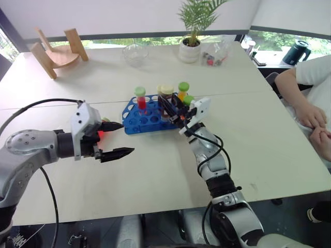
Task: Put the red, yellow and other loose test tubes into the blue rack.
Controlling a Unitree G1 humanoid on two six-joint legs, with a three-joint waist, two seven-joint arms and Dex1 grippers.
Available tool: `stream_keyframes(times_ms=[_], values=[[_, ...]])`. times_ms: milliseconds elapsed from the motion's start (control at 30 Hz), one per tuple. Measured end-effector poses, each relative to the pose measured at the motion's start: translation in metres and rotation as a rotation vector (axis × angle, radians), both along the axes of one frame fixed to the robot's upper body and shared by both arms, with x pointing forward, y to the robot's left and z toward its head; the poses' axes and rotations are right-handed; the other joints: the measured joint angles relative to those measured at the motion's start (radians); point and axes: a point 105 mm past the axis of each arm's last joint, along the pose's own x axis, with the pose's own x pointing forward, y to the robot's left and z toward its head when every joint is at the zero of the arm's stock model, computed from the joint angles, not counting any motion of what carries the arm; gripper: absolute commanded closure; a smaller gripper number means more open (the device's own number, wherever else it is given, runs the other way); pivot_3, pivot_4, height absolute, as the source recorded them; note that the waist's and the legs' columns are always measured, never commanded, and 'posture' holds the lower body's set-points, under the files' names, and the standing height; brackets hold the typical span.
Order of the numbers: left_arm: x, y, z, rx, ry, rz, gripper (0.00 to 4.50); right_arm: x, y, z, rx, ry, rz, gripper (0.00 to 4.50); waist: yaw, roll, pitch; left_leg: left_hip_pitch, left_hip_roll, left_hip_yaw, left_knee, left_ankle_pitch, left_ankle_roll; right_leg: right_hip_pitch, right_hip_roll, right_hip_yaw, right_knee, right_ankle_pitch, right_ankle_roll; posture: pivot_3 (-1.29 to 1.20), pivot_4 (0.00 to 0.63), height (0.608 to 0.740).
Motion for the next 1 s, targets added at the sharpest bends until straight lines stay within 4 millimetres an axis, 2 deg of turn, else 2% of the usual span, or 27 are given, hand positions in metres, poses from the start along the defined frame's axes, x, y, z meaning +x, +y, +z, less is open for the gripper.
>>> stream_keyframes(times_ms=[367,433,500,600,633,733,767,867,933,1000], values=[[0.0,-0.002,0.003,-0.004,-0.012,-0.005,0.0,0.005,0.004,-0.009,-0.001,0.003,-0.035,3.64,0.0,0.0,0.0,0.0,0.0,0.0,0.0,0.0,0.0,0.0,0.0,0.0,0.0,0.0,0.0,0.0,0.15,0.74],[-0.001,-0.003,0.003,-0.005,-0.013,-0.006,0.0,0.006,0.004,-0.014,-0.007,0.017,-0.033,2.6,0.0,0.0,0.0,0.0,0.0,0.0,0.0,0.0,-0.001,0.0,0.0,0.0,0.0,0.0,0.0,0.0,0.15,0.74],[-0.001,-0.003,0.003,-0.005,-0.015,-0.005,0.0,0.005,0.004,-0.017,-0.012,0.031,-0.027,1.77,0.0,0.0,0.0,0.0,0.0,0.0,0.0,0.0,-0.001,0.0,0.0,0.0,0.0,0.0,0.0,0.0,0.15,0.74],[0.001,-0.002,0.003,-0.006,-0.017,0.013,0.0,0.0,0.001,-0.031,-0.042,0.064,-0.01,0.28,0.0,0.0,0.0,0.0,0.0,0.0,0.0,0.0,-0.001,0.0,0.0,0.0,0.0,0.0,0.0,0.0,0.15,0.74],[0.002,-0.001,0.003,-0.005,-0.022,0.03,0.0,-0.005,-0.002,-0.036,-0.066,0.077,0.003,0.13,0.002,0.0,0.0,0.0,0.0,0.0,0.0,0.0,-0.001,0.0,0.0,0.0,0.0,0.0,0.0,0.0,0.15,0.74],[0.008,0.006,0.0,0.02,-0.033,0.101,0.0,-0.016,-0.008,-0.041,-0.124,0.096,0.04,0.13,0.001,0.0,0.0,0.0,0.0,0.0,0.001,0.0,-0.001,0.0,-0.001,0.0,0.0,0.0,0.0,0.0,0.15,0.74],[0.013,0.009,0.0,0.04,-0.049,0.14,0.0,-0.022,-0.015,-0.035,-0.147,0.103,0.065,0.13,0.001,0.001,0.0,0.001,0.0,0.0,0.001,0.001,-0.001,0.0,0.0,0.0,0.001,0.0,0.0,0.0,0.15,0.74],[0.043,0.03,0.008,0.123,-0.051,0.346,0.0,-0.053,-0.035,-0.014,-0.308,0.134,0.28,0.13,0.023,0.002,0.003,0.0,-0.001,-0.003,0.003,0.001,-0.001,0.002,0.0,-0.001,0.0,0.0,0.0,0.0,0.15,0.74],[0.061,0.054,0.023,0.184,-0.03,0.5,0.0,-0.073,-0.052,0.012,-0.454,0.12,0.421,0.13,0.026,0.001,0.003,0.001,-0.001,-0.002,0.004,0.001,-0.001,0.005,0.0,-0.001,-0.001,0.0,0.001,0.0,0.15,0.74],[0.069,0.061,0.028,0.215,0.006,0.56,0.0,-0.085,-0.054,0.035,-0.514,0.071,0.515,0.13,0.02,-0.001,0.002,0.006,-0.001,-0.002,0.002,0.0,0.0,0.008,0.001,-0.001,-0.001,0.0,0.0,0.0,0.15,0.74]])
